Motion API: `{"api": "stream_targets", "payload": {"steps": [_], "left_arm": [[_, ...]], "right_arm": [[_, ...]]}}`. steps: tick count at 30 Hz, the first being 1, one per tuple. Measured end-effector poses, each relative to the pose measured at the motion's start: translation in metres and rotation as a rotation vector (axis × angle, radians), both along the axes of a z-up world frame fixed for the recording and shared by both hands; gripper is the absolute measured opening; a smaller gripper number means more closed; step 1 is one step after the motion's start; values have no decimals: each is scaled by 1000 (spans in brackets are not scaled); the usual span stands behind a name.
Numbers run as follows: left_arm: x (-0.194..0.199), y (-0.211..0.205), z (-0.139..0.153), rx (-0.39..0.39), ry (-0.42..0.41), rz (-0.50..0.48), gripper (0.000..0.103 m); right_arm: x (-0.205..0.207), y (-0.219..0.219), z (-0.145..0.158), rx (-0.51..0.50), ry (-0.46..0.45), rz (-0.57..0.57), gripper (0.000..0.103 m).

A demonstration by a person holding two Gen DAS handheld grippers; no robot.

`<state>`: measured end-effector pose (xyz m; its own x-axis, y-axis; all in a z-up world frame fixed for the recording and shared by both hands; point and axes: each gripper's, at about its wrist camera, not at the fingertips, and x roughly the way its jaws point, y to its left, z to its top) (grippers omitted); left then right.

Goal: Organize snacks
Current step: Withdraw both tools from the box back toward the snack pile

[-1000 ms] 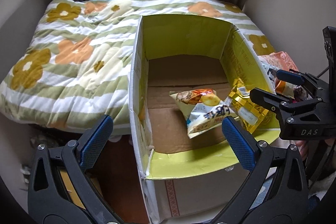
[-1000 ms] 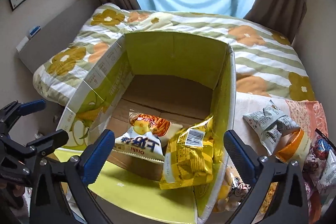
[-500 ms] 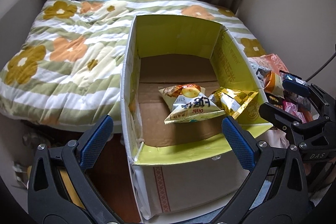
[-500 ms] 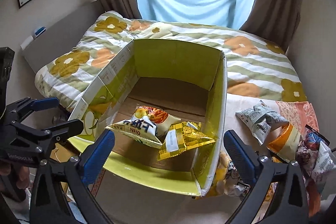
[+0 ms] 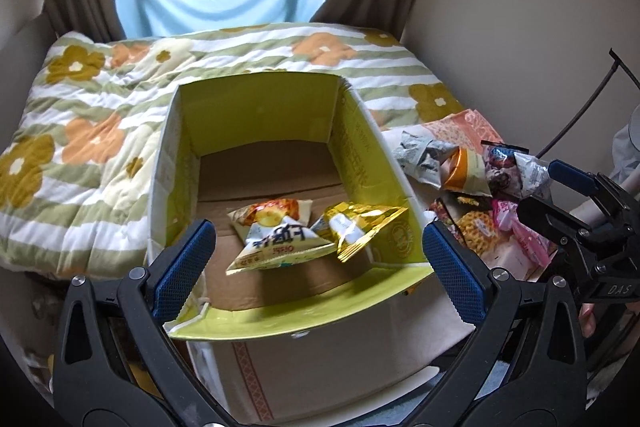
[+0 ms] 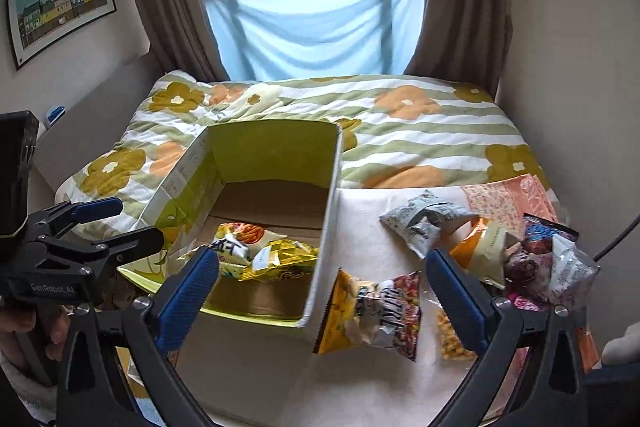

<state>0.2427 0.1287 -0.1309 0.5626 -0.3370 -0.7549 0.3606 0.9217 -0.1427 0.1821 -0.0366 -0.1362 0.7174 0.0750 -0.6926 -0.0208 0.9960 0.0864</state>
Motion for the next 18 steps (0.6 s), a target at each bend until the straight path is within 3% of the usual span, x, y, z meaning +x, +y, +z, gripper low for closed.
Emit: {"api": "stream_targets", "payload": {"steps": [9, 18], "left_arm": [[-4, -120, 9, 6, -11, -62, 103], [8, -253, -20, 26, 88, -108, 103]], "right_arm": [[-26, -92, 16, -31, -33, -72, 103], [-38, -201, 4, -75, 8, -110, 103]]}}
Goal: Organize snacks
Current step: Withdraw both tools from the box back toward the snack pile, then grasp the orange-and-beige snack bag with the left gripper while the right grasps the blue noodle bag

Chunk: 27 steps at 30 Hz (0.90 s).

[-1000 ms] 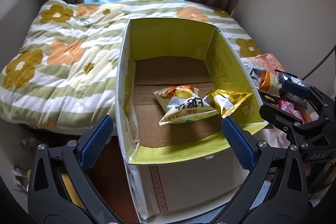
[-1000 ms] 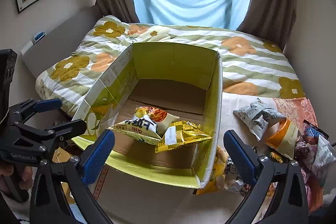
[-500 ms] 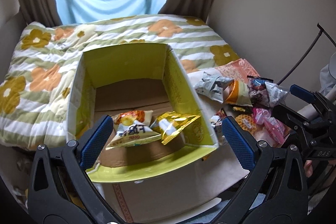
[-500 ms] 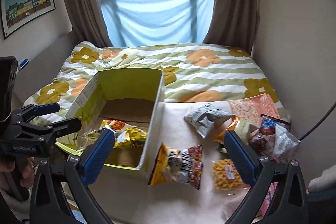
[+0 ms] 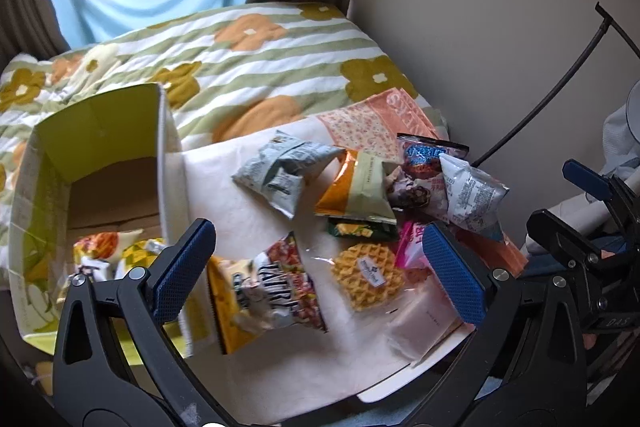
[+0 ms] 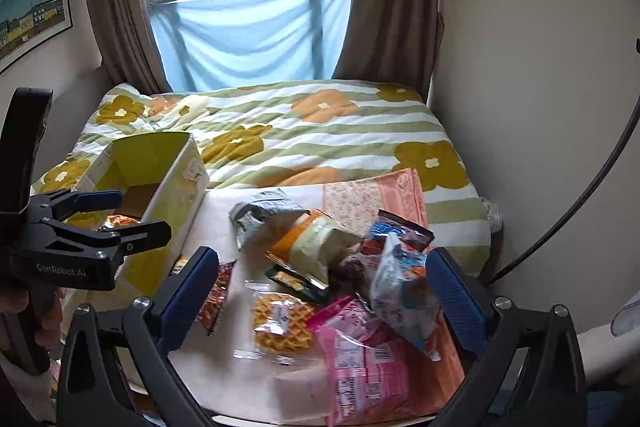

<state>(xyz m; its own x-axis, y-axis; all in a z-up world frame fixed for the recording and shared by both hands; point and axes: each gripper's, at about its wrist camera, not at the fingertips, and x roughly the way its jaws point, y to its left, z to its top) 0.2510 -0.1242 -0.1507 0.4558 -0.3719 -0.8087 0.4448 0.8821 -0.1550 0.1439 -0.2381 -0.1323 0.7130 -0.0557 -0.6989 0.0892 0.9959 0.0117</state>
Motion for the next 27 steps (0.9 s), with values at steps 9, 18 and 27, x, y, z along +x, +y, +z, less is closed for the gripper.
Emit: {"api": "stream_targets", "payload": {"steps": [9, 18, 27], "left_arm": [[22, -76, -43, 50, 99, -49, 102], [74, -110, -98, 138, 155, -144, 94], [104, -126, -146, 150, 244, -209, 88]], "right_arm": [[4, -65, -36, 80, 86, -52, 103], [23, -88, -78, 144, 141, -112, 103], [43, -90, -103, 136, 206, -133, 103]]}}
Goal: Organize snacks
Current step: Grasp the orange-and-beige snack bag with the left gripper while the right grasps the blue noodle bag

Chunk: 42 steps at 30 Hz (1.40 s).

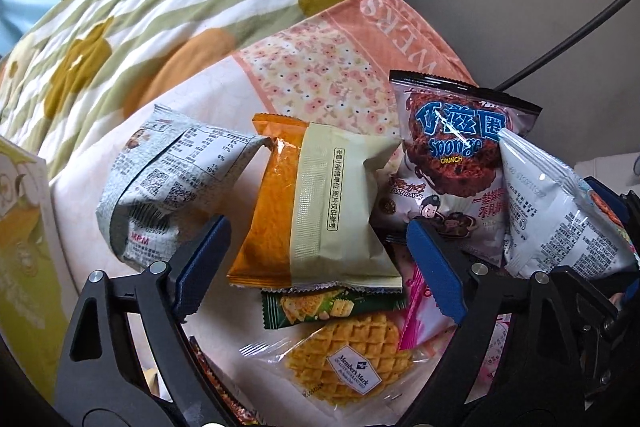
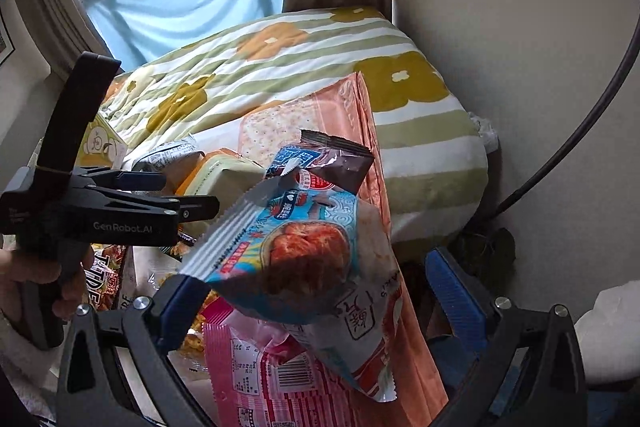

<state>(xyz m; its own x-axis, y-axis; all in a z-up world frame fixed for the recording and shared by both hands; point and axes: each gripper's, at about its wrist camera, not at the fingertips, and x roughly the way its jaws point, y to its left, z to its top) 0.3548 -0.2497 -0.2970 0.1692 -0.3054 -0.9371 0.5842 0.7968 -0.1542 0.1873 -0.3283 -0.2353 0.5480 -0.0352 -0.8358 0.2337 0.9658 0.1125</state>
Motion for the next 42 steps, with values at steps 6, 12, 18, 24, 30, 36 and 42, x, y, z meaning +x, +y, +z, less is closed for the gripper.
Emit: {"api": "stream_targets", "payload": {"steps": [6, 12, 18, 24, 30, 36, 42], "left_arm": [[9, -5, -17, 16, 34, -12, 71], [10, -8, -21, 13, 41, -34, 64], [5, -10, -19, 18, 24, -40, 58], [-3, -7, -14, 22, 10, -41, 56], [-11, -3, -3, 21, -11, -31, 56], [-24, 6, 15, 0, -36, -1, 56], [-43, 18, 45, -39, -85, 46, 56]], "right_arm": [[10, -1, -12, -4, 32, 8, 103], [16, 1, -20, -12, 54, 22, 102], [18, 2, -27, -19, 77, 16, 81], [17, 4, -27, -24, 77, 18, 77], [15, 7, -24, -9, 70, 13, 69], [5, 13, -12, -5, 43, 32, 67], [-10, 20, 4, 6, 5, 63, 67]]}}
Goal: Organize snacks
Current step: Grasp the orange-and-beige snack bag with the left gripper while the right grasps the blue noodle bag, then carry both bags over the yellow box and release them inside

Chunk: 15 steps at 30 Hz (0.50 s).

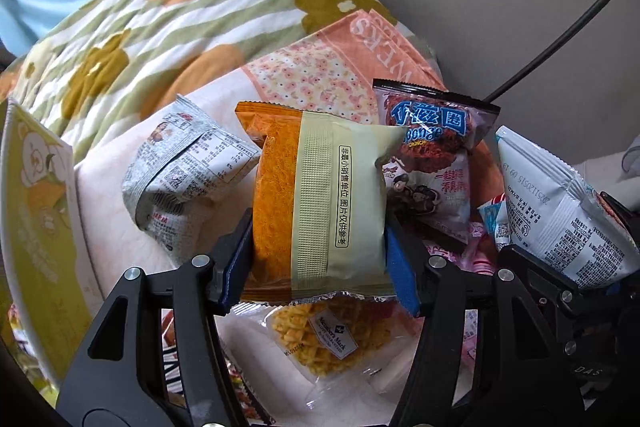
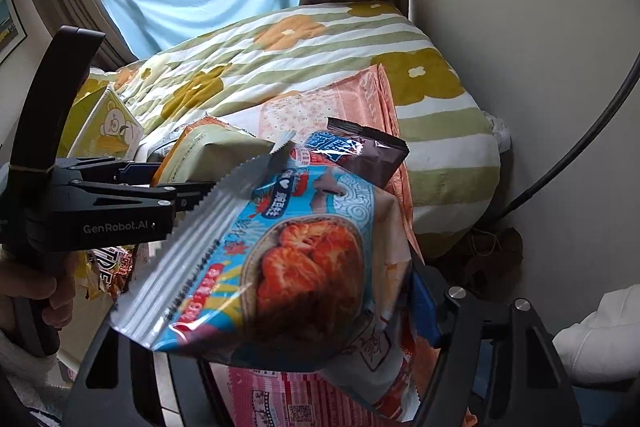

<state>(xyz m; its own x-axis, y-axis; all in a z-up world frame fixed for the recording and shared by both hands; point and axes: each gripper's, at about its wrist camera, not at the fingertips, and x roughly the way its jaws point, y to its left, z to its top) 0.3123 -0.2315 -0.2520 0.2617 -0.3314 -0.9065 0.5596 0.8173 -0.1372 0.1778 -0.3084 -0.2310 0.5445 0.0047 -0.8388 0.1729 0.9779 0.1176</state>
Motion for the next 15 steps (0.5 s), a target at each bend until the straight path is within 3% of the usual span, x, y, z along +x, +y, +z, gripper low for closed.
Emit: {"api": "stream_targets", "payload": {"steps": [8, 15], "left_arm": [[-35, 38, 56, -68, -97, 118, 56], [-54, 94, 110, -101, -182, 262, 56]], "right_arm": [[-10, 15, 39, -16, -76, 99, 67], [6, 44, 80, 10, -148, 225, 67]]}}
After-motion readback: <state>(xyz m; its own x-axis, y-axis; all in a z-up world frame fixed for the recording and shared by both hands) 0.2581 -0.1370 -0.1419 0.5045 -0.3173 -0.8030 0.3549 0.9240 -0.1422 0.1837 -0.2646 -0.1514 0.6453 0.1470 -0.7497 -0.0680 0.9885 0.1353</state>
